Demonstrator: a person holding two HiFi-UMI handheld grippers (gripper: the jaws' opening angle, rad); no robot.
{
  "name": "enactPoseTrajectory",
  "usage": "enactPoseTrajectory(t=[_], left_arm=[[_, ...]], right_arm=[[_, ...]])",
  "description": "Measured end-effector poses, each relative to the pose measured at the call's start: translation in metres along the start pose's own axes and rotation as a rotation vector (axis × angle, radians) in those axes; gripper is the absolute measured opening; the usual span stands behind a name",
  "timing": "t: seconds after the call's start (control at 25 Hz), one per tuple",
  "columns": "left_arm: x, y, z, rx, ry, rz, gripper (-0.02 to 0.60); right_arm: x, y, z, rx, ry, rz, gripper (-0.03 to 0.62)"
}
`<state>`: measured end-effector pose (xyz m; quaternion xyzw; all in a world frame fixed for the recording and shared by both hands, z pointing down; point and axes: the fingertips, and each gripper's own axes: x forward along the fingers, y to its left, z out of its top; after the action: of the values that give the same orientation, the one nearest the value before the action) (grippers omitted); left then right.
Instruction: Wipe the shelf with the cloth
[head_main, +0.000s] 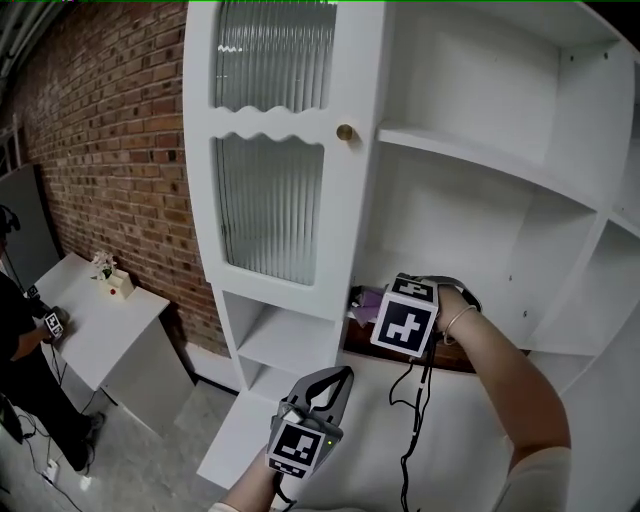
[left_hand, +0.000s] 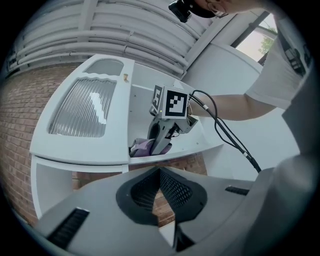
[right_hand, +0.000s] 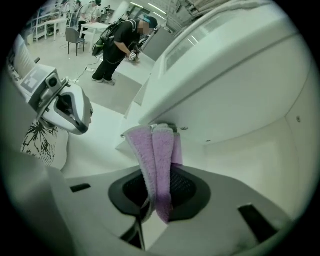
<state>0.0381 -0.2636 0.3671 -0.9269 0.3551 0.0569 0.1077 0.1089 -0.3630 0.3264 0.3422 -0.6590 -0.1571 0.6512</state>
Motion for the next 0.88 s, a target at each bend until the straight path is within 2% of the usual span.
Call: enactPoseTrajectory(t=[0.16, 0.32, 0.48, 0.64, 0.88], left_arm=[[-0.008, -0.009, -0.001, -0.005, -0.003, -0.039, 0.014], [-0.013, -0.021, -0.007, -0.013, 0.011, -0.087, 0.014], [-0.012, -0.023, -0.009, -0.023, 0.018, -0.102, 0.014], [-0.004, -0.028, -0.004, -0.027, -0.006, -0.096, 0.014], [0.036, -0.041, -0.007, -0.044, -0.016, -0.065, 0.014]], right_arm=[[-0.02, 0.021, 0.005, -0.008, -0.003, 0.005, 0.083], [-0.033, 0.045, 0.003, -0.062, -0.002, -0.002, 0.083], [-0.042, 0.046, -0.005, -0.032, -0.013, -0.018, 0.083], [-0.043, 0.015, -0.03, -0.002, -0.003, -0.114, 0.083], [-0.005, -0.073, -0.1, 0.131, 0.019, -0.312, 0.083]])
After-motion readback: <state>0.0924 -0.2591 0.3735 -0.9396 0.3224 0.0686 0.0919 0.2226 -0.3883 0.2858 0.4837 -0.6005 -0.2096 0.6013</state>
